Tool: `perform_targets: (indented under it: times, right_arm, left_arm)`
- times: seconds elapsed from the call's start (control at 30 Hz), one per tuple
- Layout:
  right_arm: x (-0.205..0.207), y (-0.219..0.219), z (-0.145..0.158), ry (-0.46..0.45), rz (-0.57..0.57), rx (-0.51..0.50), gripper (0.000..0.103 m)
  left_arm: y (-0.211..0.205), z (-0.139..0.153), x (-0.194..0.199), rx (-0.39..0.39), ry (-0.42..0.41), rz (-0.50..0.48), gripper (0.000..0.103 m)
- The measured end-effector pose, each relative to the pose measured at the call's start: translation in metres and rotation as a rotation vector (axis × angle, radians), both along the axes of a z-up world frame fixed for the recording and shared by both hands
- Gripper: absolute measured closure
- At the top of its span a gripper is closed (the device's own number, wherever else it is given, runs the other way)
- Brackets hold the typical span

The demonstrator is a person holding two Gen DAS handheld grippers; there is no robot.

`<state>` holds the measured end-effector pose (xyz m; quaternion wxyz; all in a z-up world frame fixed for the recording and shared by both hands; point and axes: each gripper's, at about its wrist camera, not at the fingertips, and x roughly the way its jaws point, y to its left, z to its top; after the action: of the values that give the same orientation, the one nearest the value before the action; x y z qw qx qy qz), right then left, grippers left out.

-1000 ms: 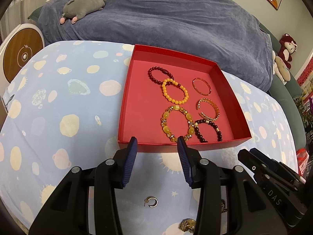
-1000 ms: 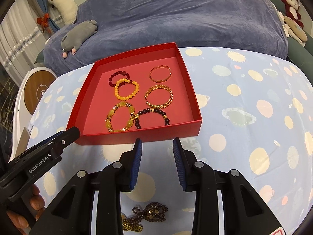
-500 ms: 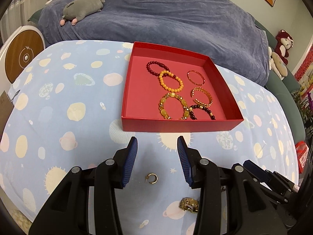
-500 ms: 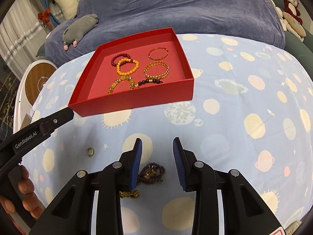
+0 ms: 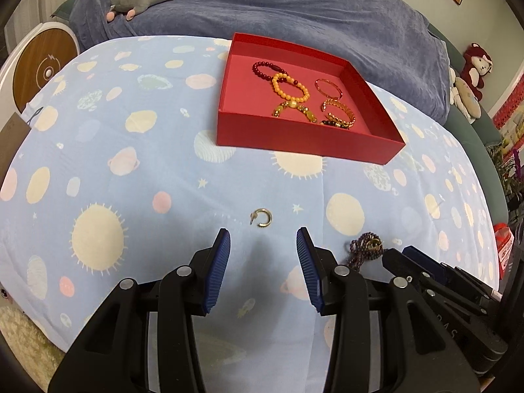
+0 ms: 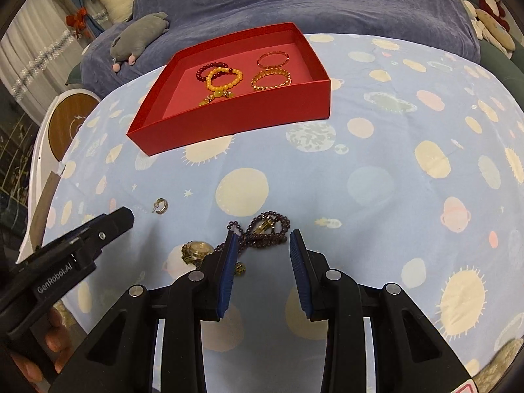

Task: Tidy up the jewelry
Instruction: 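Move both tools back over the gold watch bracelet and purple bead bracelet, then grasp the gold watch bracelet with the left gripper while the right gripper grasps the purple bead bracelet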

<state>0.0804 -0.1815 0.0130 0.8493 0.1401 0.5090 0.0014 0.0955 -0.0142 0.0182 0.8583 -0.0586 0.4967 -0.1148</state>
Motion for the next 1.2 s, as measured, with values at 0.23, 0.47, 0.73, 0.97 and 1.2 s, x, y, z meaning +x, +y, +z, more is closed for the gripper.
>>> perform_targets:
  times: [0.23,0.47,0.73,0.97,1.2]
  right_arm:
    - [-0.002,0.019,-0.007,0.018,0.021,0.038,0.071]
    - [0.006,0.016,-0.017,0.042,-0.003,0.053,0.071]
    - [0.019,0.023,-0.023,0.052,0.008,0.020,0.078]
    - [0.008,0.013,-0.016,0.022,0.008,-0.004,0.097]
    - [-0.009,-0.009,-0.012,0.012,-0.037,-0.001,0.097]
  left_arm:
    - [0.010,-0.010,-0.017,-0.002,0.030,0.009,0.063]
    - [0.015,-0.016,-0.022,-0.010,0.049,0.015,0.063]
    - [0.013,-0.019,-0.020,-0.017,0.059,0.013,0.063]
    - [0.006,-0.019,-0.020,-0.029,0.062,0.003,0.063]
    - [-0.014,-0.013,-0.025,-0.064,0.060,-0.028,0.052]
